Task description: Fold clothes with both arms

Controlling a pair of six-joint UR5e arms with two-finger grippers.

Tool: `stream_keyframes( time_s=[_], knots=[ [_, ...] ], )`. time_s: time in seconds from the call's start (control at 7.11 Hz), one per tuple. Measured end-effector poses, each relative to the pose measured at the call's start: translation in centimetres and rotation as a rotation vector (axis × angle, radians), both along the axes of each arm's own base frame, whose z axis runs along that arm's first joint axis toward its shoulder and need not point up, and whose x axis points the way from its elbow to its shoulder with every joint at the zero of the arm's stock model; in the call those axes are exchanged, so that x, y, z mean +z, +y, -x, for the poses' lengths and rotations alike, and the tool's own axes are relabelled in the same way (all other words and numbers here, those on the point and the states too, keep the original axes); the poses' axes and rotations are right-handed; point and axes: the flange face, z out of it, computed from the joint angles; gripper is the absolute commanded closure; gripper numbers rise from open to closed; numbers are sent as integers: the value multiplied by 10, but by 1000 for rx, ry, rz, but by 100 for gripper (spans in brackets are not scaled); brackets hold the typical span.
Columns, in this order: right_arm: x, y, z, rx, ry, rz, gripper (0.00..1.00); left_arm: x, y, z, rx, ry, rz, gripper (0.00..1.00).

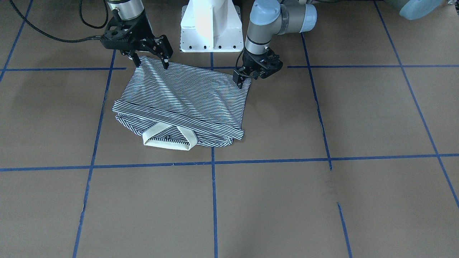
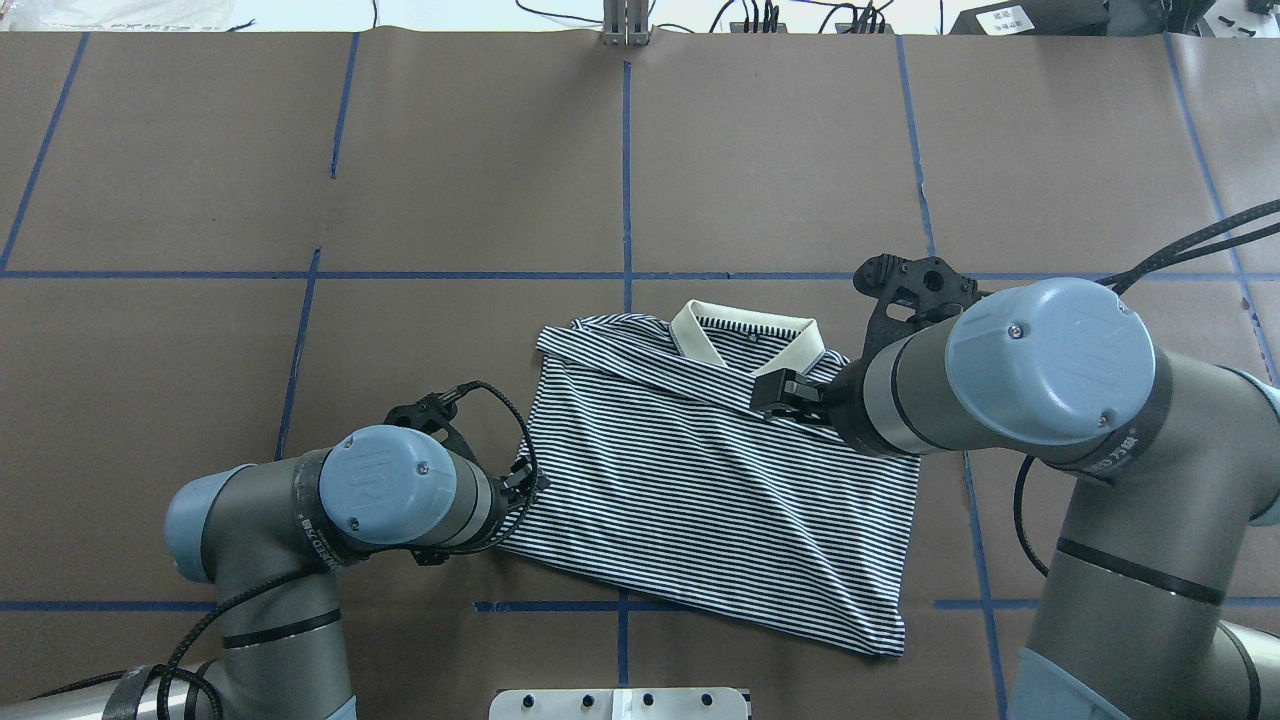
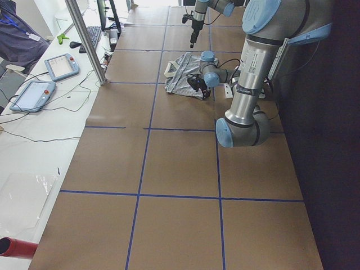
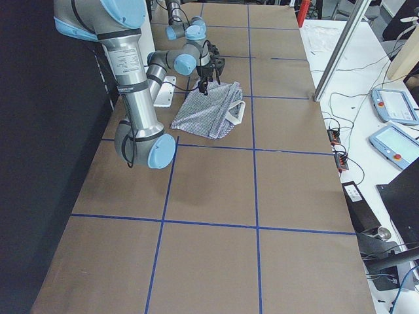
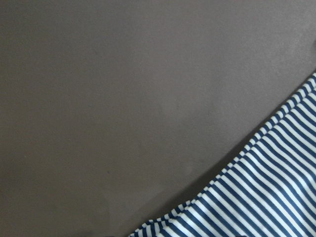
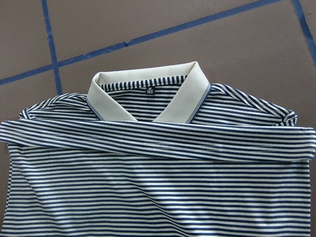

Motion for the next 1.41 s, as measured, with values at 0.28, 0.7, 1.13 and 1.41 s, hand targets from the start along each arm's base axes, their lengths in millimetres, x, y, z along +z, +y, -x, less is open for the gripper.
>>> stream_keyframes(
  time_s=[0.28,0.7,1.13,1.41],
  knots=[
    [0,-2,-3,-4,-3,7,0,1,1,0,1,-7,2,42],
    [1,-6,-7,-8,-10,22,0,2,9,-5,15,-9,2,90],
    [2,-8,-10,-8,-10,28,0,1,14,-7,28,-9,-2,100],
    [2,-8,-10,-6,-10,30,0,-2,14,-7,32,-15,-3,100]
  ],
)
